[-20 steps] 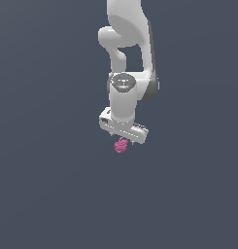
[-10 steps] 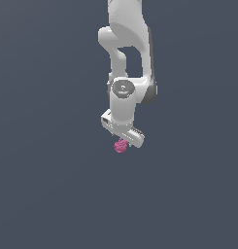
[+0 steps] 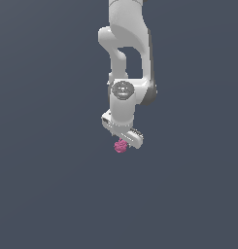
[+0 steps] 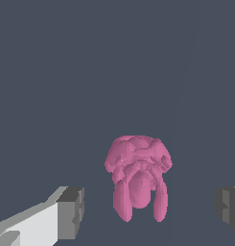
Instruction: Pick up the object and move it to a goal position.
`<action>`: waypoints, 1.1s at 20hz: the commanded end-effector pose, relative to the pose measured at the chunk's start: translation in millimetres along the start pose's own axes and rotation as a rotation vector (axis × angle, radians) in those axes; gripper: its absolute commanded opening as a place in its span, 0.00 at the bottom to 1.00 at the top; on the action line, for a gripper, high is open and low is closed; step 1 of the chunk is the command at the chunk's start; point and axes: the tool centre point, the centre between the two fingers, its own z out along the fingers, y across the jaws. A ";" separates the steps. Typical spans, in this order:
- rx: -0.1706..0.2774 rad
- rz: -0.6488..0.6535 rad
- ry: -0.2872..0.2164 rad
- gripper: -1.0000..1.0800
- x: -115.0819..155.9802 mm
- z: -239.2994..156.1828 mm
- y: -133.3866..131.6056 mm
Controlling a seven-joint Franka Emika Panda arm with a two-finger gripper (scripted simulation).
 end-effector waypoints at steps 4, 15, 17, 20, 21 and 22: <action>-0.001 0.002 0.000 0.96 -0.4 17.0 0.8; -0.001 0.004 0.000 0.00 -0.4 49.1 0.3; -0.001 0.004 0.000 0.00 -0.4 49.1 0.3; -0.001 0.004 0.000 0.00 -0.4 49.1 0.3; -0.001 0.004 0.000 0.00 -0.4 49.1 0.3; -0.001 0.004 0.000 0.00 -0.4 49.1 0.3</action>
